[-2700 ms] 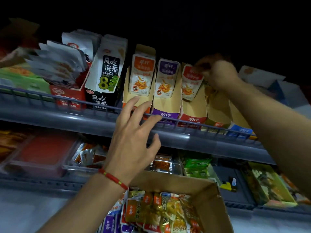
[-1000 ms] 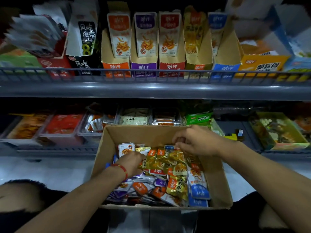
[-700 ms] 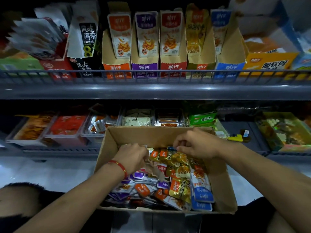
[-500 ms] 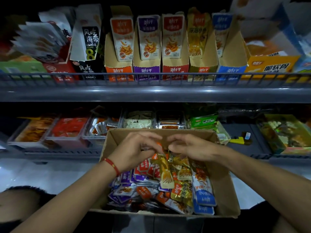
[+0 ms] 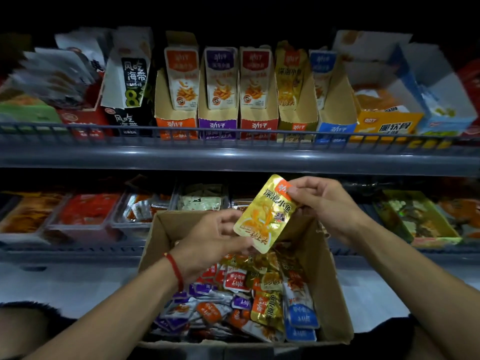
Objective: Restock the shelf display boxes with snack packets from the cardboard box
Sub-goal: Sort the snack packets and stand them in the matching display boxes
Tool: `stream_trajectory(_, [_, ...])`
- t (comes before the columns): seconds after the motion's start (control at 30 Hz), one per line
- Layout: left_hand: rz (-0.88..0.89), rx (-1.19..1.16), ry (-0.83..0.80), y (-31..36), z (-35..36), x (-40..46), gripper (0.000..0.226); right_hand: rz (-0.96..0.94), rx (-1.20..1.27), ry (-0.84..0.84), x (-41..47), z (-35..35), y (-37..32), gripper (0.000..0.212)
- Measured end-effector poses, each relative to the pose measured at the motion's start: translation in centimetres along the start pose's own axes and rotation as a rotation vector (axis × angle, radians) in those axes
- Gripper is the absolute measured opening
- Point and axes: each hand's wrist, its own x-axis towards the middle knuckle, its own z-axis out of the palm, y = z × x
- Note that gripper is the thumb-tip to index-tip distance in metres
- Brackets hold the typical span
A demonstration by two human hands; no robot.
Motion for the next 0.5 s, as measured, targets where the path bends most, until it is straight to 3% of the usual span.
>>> stream_trajectory(0.33, [0.209, -0.129, 0.103, 2.1, 1.7, 0.6, 0.023, -0.165, -0.078, 0.189, -1.6, -3.3, -3.3, 0.011])
stream_trajectory(0.5, [0.196, -0.062, 0.251, 3.7, 0.2, 0.9, 0.023, -0.522, -0.414, 0.413, 0.8, -6.5, -10.5, 0.006])
